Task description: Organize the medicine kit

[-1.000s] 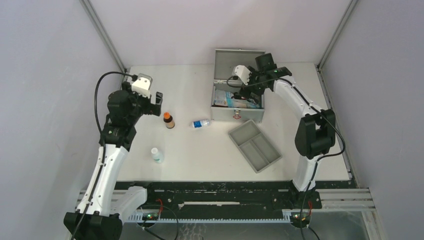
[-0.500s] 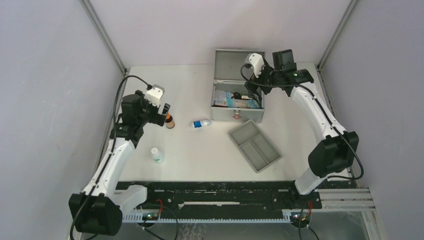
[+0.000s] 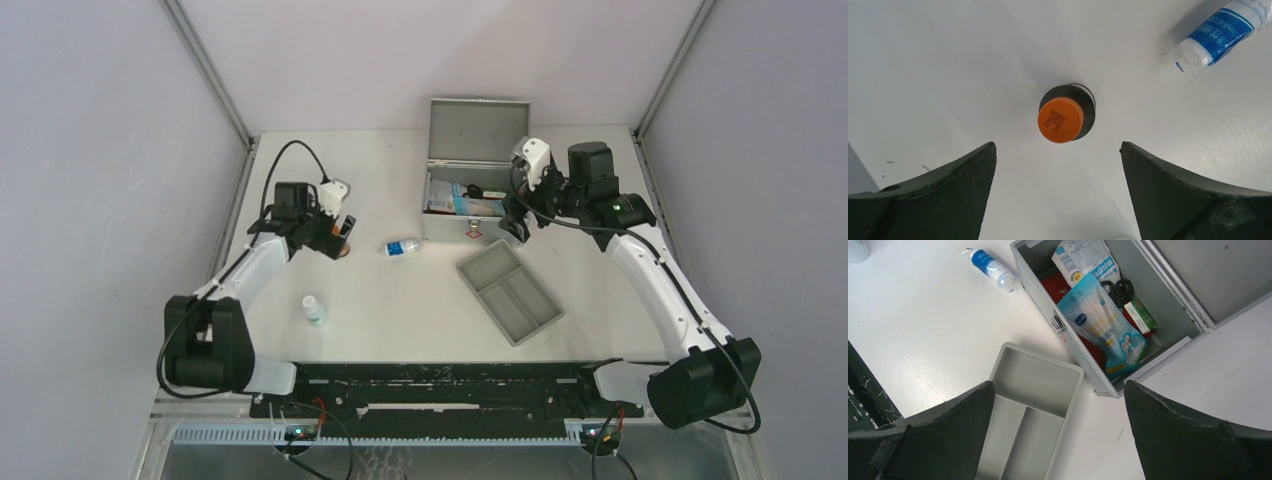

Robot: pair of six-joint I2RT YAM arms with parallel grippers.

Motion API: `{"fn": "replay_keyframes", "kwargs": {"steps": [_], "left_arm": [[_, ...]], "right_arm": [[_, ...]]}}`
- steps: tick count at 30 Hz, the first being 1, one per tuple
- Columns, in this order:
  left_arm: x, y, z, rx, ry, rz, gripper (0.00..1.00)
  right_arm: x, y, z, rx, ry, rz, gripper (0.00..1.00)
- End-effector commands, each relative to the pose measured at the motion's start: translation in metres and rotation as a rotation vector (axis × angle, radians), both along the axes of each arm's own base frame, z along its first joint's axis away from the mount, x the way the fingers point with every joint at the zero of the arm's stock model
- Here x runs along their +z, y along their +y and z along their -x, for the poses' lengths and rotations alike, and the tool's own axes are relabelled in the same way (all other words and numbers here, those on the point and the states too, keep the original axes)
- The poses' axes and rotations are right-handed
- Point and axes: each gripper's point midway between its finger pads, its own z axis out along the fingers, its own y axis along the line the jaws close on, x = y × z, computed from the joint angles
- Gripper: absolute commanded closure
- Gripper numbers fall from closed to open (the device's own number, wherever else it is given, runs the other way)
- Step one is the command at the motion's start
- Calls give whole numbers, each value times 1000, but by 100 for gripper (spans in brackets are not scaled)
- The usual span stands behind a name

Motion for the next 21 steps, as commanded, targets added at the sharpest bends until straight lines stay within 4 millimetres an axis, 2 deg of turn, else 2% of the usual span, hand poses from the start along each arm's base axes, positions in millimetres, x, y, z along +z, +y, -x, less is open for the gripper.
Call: {"fn": "replay_keyframes", "kwargs": {"steps": [1, 7, 14, 21], "left_arm": [[20, -8, -22, -36, -12, 26, 4], [9, -10, -29, -36, 43, 33, 16], [6, -16, -28, -56, 83, 52, 45], [12, -24, -23, -97, 80, 84, 71]], "right_arm": [[19, 1, -4, -15, -86, -81, 0], [17, 1, 1, 6, -82, -106, 0], [6, 4, 2, 29, -52, -107, 0], [4, 15, 5, 65, -19, -143, 2]]}}
